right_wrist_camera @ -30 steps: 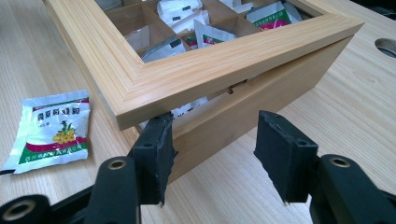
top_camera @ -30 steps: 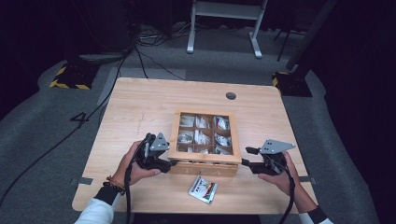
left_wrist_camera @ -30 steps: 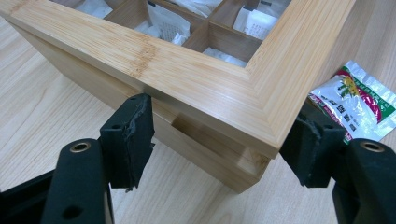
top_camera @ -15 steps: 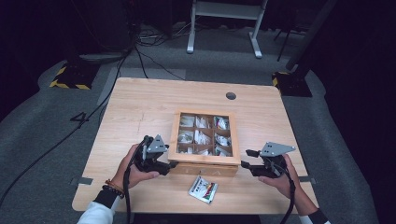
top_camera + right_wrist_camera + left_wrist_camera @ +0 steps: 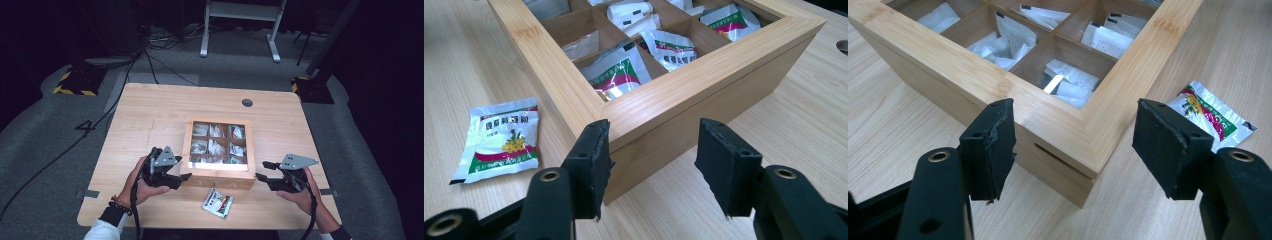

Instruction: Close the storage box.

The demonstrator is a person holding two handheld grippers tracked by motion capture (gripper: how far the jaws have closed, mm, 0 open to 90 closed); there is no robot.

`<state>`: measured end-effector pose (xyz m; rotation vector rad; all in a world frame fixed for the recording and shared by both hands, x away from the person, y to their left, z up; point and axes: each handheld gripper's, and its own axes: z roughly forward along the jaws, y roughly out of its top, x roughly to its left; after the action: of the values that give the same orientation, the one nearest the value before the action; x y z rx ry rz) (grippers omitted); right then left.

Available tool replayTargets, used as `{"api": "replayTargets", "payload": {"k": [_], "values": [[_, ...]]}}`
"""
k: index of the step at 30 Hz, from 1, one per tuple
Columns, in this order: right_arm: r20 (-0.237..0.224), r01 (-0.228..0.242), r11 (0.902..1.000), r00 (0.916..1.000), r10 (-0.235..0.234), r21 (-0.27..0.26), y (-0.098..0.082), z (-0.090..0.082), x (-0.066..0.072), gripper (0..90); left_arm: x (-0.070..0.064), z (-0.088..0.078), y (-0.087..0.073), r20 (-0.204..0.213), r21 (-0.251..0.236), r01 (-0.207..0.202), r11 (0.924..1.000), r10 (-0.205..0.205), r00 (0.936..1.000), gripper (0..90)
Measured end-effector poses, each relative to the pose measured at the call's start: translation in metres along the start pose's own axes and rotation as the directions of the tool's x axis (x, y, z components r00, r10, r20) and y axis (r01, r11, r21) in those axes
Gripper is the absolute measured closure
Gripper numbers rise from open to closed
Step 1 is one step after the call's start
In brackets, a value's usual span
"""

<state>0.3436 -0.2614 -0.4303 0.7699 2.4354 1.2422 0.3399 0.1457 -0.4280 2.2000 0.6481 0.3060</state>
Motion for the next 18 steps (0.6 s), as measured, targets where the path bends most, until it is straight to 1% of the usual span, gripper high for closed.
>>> {"api": "replayTargets", "payload": {"k": [2,6,9,12,13,14,15,16,17,18], "values": [[-0.002,0.002,1.0000,1.0000,-0.002,-0.003,0.0004,-0.0002,0.0001,47.3,-0.0012,0.0014,0.0011,-0.004,0.006,-0.009,0.9999,0.009,0.9999,34.0],[-0.007,0.003,0.9998,1.0000,-0.003,-0.017,0.0035,-0.0015,0.0014,47.3,-0.0007,0.0024,0.0031,-0.015,0.006,-0.009,0.9999,0.009,0.9998,34.4],[-0.011,0.003,0.9997,0.9999,-0.003,-0.023,0.0051,-0.0012,0.0013,47.0,-0.0015,0.0047,0.0041,-0.022,0.007,-0.010,0.9999,0.011,0.9997,30.2],[-0.046,0.002,0.9995,0.9989,-0.004,-0.031,0.0048,0.0010,0.0032,46.7,-0.0028,0.0058,0.0039,-0.031,0.017,-0.021,0.9996,0.021,0.9993,29.2],[-0.048,0.010,0.9995,0.9988,-0.011,-0.031,0.0054,0.0013,0.0045,46.3,-0.0022,0.0053,0.0038,-0.027,0.016,-0.023,0.9996,0.023,0.9994,29.6],[-0.038,0.029,0.9993,0.9988,-0.030,-0.023,0.0069,0.0008,0.0048,45.0,-0.0014,0.0038,0.0035,-0.024,0.007,-0.012,0.9999,0.012,0.9996,31.5],[-0.035,0.031,0.9993,0.9989,-0.032,-0.021,0.0071,0.0005,0.0046,44.9,-0.0008,0.0025,0.0035,-0.031,0.006,-0.015,0.9999,0.016,0.9994,31.2],[-0.035,0.031,0.9993,0.9989,-0.032,-0.021,0.0071,0.0005,0.0046,44.9,-0.0008,0.0025,0.0035,-0.031,0.006,-0.015,0.9999,0.016,0.9994,30.1],[-0.029,0.031,0.9993,0.9991,-0.032,-0.020,0.0071,-0.0001,0.0042,44.8,-0.0006,0.0011,0.0036,-0.042,0.005,-0.015,0.9999,0.015,0.9990,30.1],[-0.018,0.020,0.9995,0.9996,-0.021,-0.023,0.0068,-0.0022,0.0022,44.5,-0.0002,-0.0003,0.0036,-0.049,0.002,-0.016,0.9999,0.016,0.9987,28.7]]}}
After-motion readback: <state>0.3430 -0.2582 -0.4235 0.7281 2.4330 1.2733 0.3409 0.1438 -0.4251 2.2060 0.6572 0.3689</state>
